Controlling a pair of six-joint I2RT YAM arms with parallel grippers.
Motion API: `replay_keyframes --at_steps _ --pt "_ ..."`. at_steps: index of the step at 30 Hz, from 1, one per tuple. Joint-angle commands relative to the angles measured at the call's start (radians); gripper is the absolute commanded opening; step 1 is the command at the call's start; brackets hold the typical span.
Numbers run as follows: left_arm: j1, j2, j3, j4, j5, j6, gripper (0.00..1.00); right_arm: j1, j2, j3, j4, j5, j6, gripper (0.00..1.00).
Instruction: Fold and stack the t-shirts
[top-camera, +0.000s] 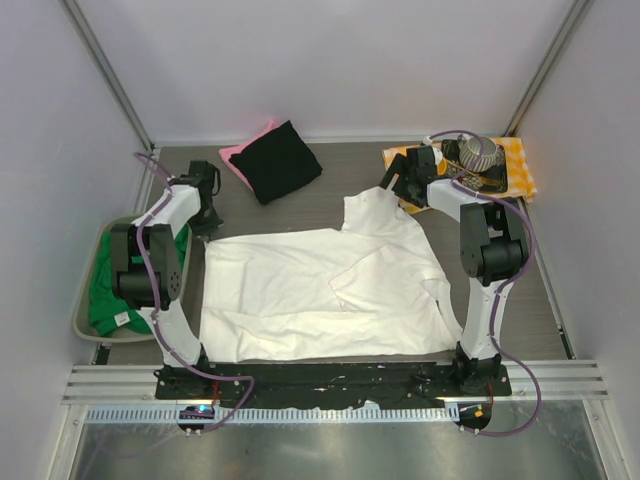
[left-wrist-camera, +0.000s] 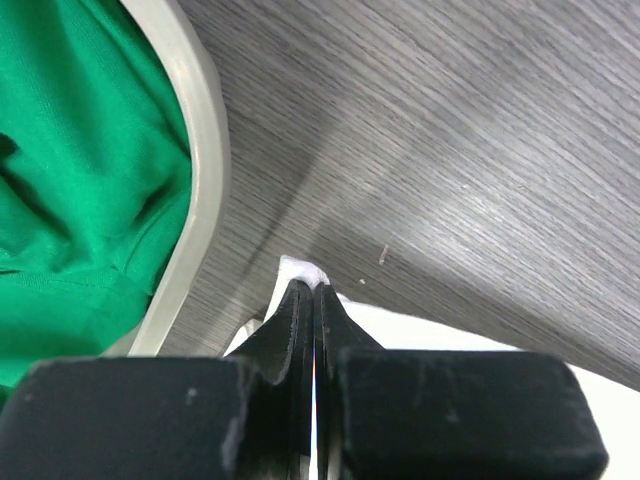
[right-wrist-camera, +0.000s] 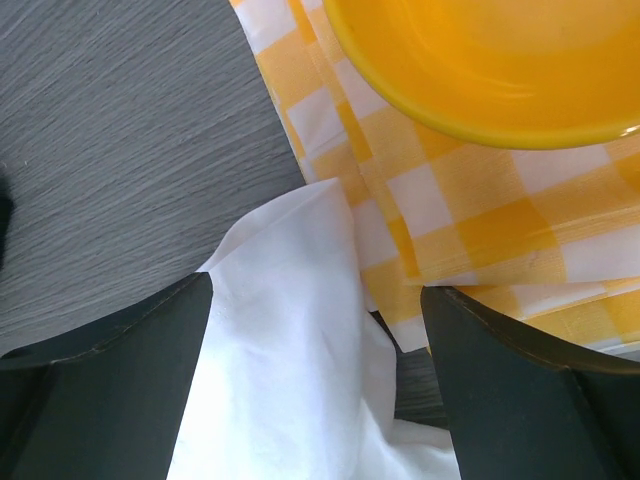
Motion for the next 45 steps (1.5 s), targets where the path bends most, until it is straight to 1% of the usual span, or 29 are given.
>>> replay_keyframes --at_steps 1,10,11,14,17,21,25,28,34,36,39,42,43,45 --pt "0.017 -0.054 -0.01 -0.023 -0.021 0.021 0.0 0.001 -0.02 0.025 0.047 -0.009 0.022 0.91" --pt "0.023 -0.079 -0.021 -0.031 -0.012 0.032 0.0 0.001 -0.094 0.029 0.049 -0.064 0.019 0.92" --pt "0.052 -0.081 -0.024 -0.031 -0.012 0.032 0.0 0.003 -0.103 0.028 0.052 -0.061 0.019 0.92" --pt "0.055 -0.088 -0.033 -0.029 -0.009 0.032 0.0 0.003 -0.129 0.031 0.052 -0.055 0.013 0.91" --pt "0.061 -0.091 -0.041 -0.028 -0.003 0.032 0.0 0.0 -0.131 0.032 0.046 -0.047 0.022 0.92" --pt "0.063 -0.094 -0.052 -0.021 -0.001 0.032 0.0 0.001 -0.125 0.005 0.046 0.002 0.045 0.91" --pt "0.064 -0.094 -0.05 -0.021 0.001 0.033 0.0 0.001 -0.088 0.008 0.049 -0.009 0.057 0.89" --pt "0.064 -0.091 -0.053 -0.02 0.002 0.033 0.0 0.001 -0.054 0.006 0.064 -0.01 0.07 0.86" --pt "0.064 -0.093 -0.056 -0.014 0.001 0.038 0.0 0.001 0.003 0.015 0.086 -0.037 0.088 0.72" --pt "0.066 -0.09 -0.055 -0.017 0.002 0.038 0.0 0.0 0.01 0.017 0.092 -0.043 0.091 0.71" --pt "0.066 -0.091 -0.055 -0.014 0.002 0.04 0.0 0.001 0.021 0.015 0.1 -0.043 0.093 0.67" --pt "0.066 -0.09 -0.056 -0.014 0.002 0.04 0.0 0.001 0.032 0.021 0.103 -0.041 0.093 0.58" --pt "0.066 -0.09 -0.056 -0.014 0.002 0.04 0.0 0.001 0.041 0.023 0.104 -0.041 0.094 0.52" --pt "0.067 -0.09 -0.058 -0.012 0.004 0.04 0.0 0.001 0.049 0.031 0.104 -0.046 0.096 0.49"
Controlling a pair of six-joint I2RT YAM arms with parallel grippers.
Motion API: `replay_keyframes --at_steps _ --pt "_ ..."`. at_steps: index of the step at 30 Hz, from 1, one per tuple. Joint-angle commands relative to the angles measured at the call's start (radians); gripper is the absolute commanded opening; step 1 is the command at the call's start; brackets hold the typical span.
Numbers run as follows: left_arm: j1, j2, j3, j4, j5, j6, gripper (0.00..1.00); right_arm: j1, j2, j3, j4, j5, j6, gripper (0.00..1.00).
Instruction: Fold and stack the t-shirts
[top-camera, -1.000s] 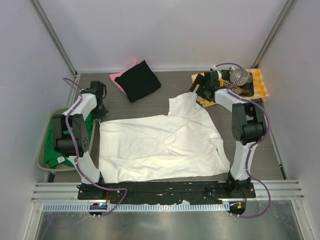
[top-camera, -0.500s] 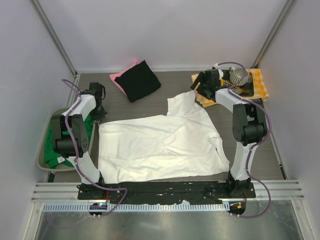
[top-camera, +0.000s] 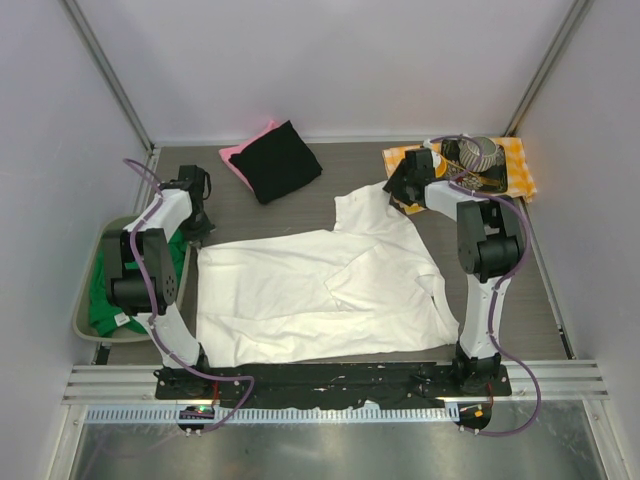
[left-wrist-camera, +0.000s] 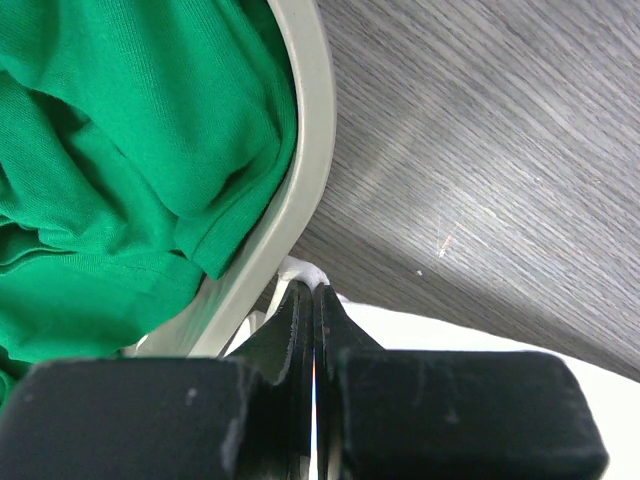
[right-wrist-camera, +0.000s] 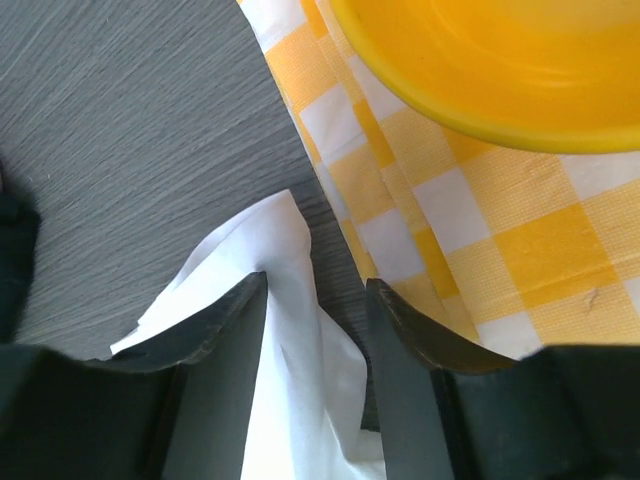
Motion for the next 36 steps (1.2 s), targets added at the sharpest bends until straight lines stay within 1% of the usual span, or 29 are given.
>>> replay_keyframes --at_steps 1,3,4,6,8,9,10,13,16,18,25,29,32,34,35,36 --pt "0.012 -0.042 -0.004 0.007 -0.004 0.015 0.0 0.001 0.013 0.033 0.051 -0.007 0.013 0.47" --pt "0.012 -0.042 -0.004 0.005 -0.007 0.015 0.0 0.001 0.025 0.039 0.052 -0.01 0.015 0.44" --pt "0.01 -0.04 -0.004 0.005 -0.009 0.016 0.0 0.001 0.028 0.042 0.054 -0.01 0.018 0.4" --pt "0.01 -0.043 -0.004 0.004 -0.007 0.015 0.0 0.001 0.037 0.045 0.06 -0.007 0.016 0.36" --pt "0.012 -0.046 -0.008 0.004 -0.009 0.016 0.0 0.001 0.045 0.049 0.063 -0.005 0.012 0.31" --pt "0.01 -0.048 -0.01 0.002 -0.01 0.016 0.0 0.001 0.054 0.053 0.09 -0.004 0.007 0.28" --pt "0.01 -0.051 -0.011 0.001 -0.009 0.016 0.0 0.001 0.059 0.053 0.101 -0.005 0.004 0.2" --pt "0.012 -0.059 -0.016 0.004 -0.004 0.015 0.0 0.001 0.07 0.06 0.123 0.018 -0.016 0.01" --pt "0.012 -0.069 -0.019 0.001 -0.007 0.016 0.0 0.001 0.047 0.06 0.137 0.031 -0.045 0.01" --pt "0.012 -0.081 -0.016 -0.001 -0.003 0.015 0.0 0.003 0.013 0.028 0.173 0.039 -0.053 0.01" --pt "0.012 -0.172 -0.025 -0.01 0.009 0.026 0.0 0.02 -0.197 -0.075 0.192 0.094 -0.106 0.01" --pt "0.012 -0.236 -0.047 0.001 0.049 0.029 0.0 0.029 -0.35 -0.121 0.135 0.111 -0.141 0.01" --pt "0.01 -0.29 -0.079 0.005 0.086 0.027 0.0 0.041 -0.453 -0.153 0.038 0.117 -0.172 0.01" --pt "0.012 -0.333 -0.117 0.004 0.109 0.026 0.0 0.061 -0.512 -0.177 -0.006 0.151 -0.188 0.01" --pt "0.012 -0.348 -0.131 -0.001 0.112 0.015 0.0 0.066 -0.542 -0.216 -0.036 0.154 -0.2 0.01" --pt "0.012 -0.364 -0.154 0.001 0.112 0.009 0.0 0.075 -0.611 -0.237 -0.049 0.156 -0.206 0.01"
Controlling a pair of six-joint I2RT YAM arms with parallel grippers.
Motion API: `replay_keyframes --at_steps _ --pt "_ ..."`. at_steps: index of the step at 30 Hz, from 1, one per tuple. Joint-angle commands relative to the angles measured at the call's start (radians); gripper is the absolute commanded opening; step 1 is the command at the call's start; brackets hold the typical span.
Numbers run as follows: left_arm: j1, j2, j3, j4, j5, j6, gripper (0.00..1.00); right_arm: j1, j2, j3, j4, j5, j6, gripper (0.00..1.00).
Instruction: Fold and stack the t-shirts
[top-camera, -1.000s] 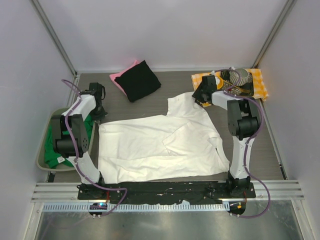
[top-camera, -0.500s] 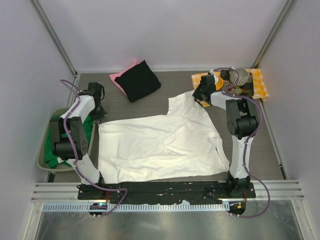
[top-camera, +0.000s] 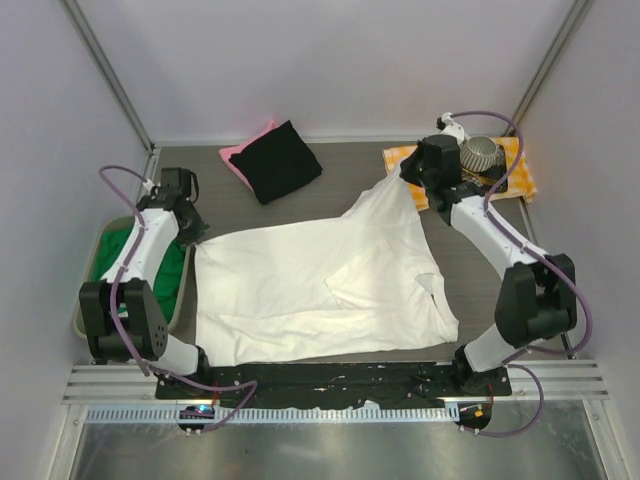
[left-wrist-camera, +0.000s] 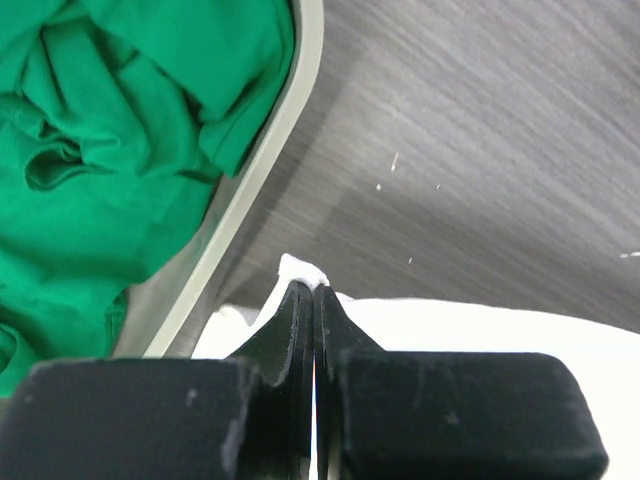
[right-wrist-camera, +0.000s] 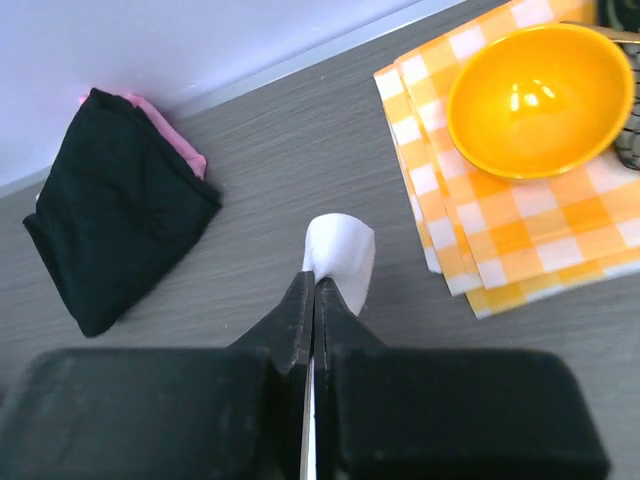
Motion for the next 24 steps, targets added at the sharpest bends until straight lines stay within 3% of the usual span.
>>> replay_keyframes --at_steps 1,8,15,24 --pt "0.008 -0.112 -0.103 0.004 0.032 -0.002 0.0 0.048 -0.188 -0.099 -0.098 0.075 -0.064 0.01" --pt "0.007 -0.296 -0.295 0.042 0.1 -0.084 0.0 0.216 -0.471 -0.295 -0.291 0.204 -0.069 0.01" --pt "0.005 -0.529 -0.441 0.028 0.183 -0.181 0.0 0.289 -0.691 -0.423 -0.483 0.224 0.023 0.01" --pt "-0.016 -0.634 -0.434 -0.09 0.241 -0.238 0.04 0.347 -0.847 -0.472 -0.723 0.193 0.178 0.01"
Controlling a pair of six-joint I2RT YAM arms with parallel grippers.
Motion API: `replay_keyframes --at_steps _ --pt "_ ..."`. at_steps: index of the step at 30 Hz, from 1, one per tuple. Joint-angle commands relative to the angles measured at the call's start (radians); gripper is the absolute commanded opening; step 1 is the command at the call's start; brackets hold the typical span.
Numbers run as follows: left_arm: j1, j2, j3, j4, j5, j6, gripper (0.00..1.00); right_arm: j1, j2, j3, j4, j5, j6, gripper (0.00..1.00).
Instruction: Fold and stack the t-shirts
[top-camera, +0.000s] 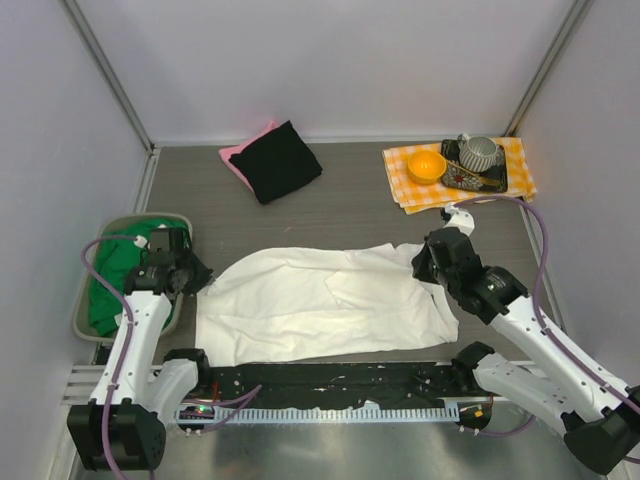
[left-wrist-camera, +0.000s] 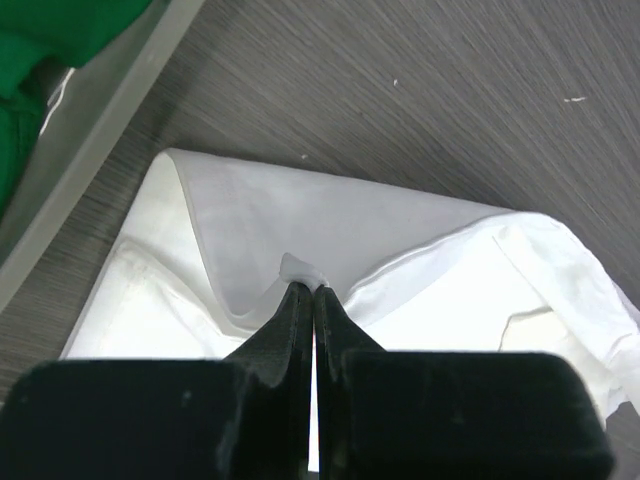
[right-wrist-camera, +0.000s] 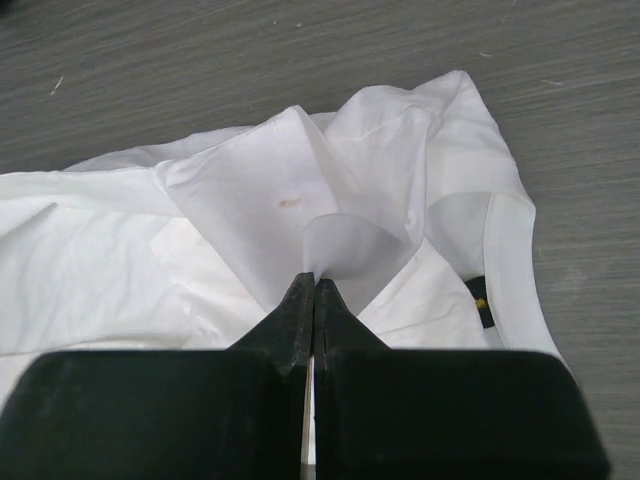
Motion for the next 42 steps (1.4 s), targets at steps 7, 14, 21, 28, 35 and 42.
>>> replay_keyframes --at_steps 7,14,21,28,35,42 --pt "-0.004 0.091 0.068 -0.039 -0.045 0.039 0.0 0.03 -0.08 -0.013 -0.238 0.002 0.151 0.01" --pt "0.001 0.297 0.149 -0.026 -0.139 0.109 0.0 0.031 -0.112 0.025 -0.337 0.032 0.186 0.01" --pt "0.001 0.209 0.196 -0.04 -0.041 0.158 0.0 0.031 -0.124 0.057 -0.379 0.123 0.216 0.01" --pt "0.001 0.089 0.259 -0.066 -0.005 0.258 0.0 0.031 -0.057 0.089 -0.302 0.183 0.191 0.01" --pt "0.001 0.092 0.253 -0.105 -0.051 0.295 0.0 0.031 -0.074 0.129 -0.365 0.174 0.209 0.01" --pt "0.001 0.13 0.246 -0.101 0.012 0.284 0.0 0.031 -0.066 0.154 -0.451 0.088 0.209 0.01"
